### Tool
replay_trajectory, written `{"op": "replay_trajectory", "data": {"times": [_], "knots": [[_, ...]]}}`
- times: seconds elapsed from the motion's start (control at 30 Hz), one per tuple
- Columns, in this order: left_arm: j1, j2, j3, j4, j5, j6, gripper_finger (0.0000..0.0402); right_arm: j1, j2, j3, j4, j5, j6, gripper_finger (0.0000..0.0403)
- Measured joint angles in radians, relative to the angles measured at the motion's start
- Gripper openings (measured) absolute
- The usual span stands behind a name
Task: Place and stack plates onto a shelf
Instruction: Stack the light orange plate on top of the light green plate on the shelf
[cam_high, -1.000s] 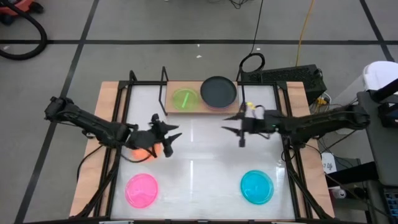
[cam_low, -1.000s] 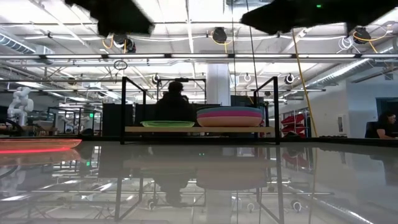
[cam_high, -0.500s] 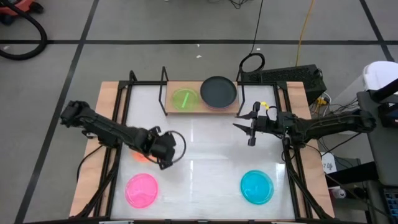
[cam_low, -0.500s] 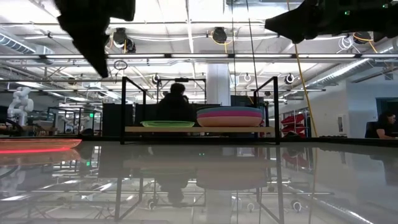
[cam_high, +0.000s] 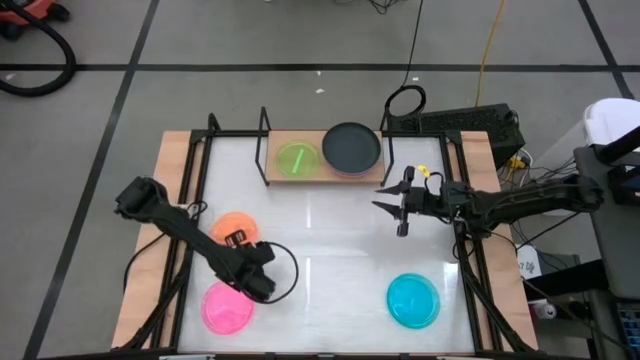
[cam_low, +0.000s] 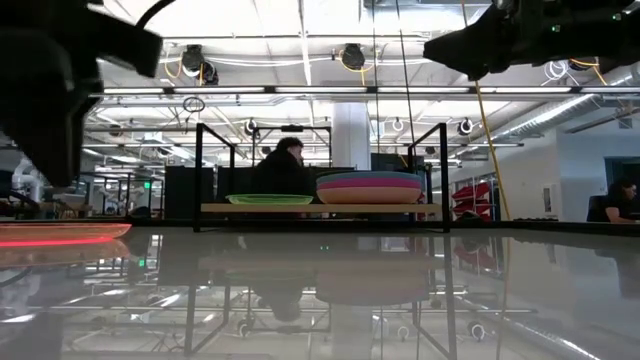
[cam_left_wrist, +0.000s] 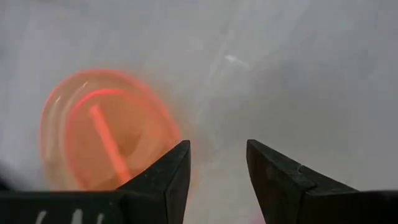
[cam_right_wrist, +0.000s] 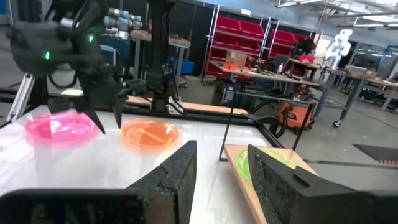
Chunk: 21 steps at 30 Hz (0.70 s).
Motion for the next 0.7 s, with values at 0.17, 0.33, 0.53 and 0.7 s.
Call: {"op": "replay_trajectory", "data": {"times": [0.17, 0.33, 0.53, 0.7], "knots": [[-0.004, 0.050, 0.000, -0.089, -0.001, -0.073, 0.0163, 0.000, 0.022, 0.000, 0.027, 0.000, 0.000, 0.0125], [-0.003, 0.083, -0.003, -0.089, -0.001, -0.065, 0.0163, 0.000, 0.039, 0.000, 0.040, 0.000, 0.000, 0.0125], [0.002, 0.098, -0.018, -0.078, -0.001, -0.053, 0.0163, 0.000, 0.053, 0.000, 0.035, 0.002, 0.000, 0.0125], [0.010, 0.095, -0.104, -0.021, 0.002, -0.045, 0.0163, 0.000, 0.054, 0.000, 0.032, 0.003, 0.001, 0.0125]]}}
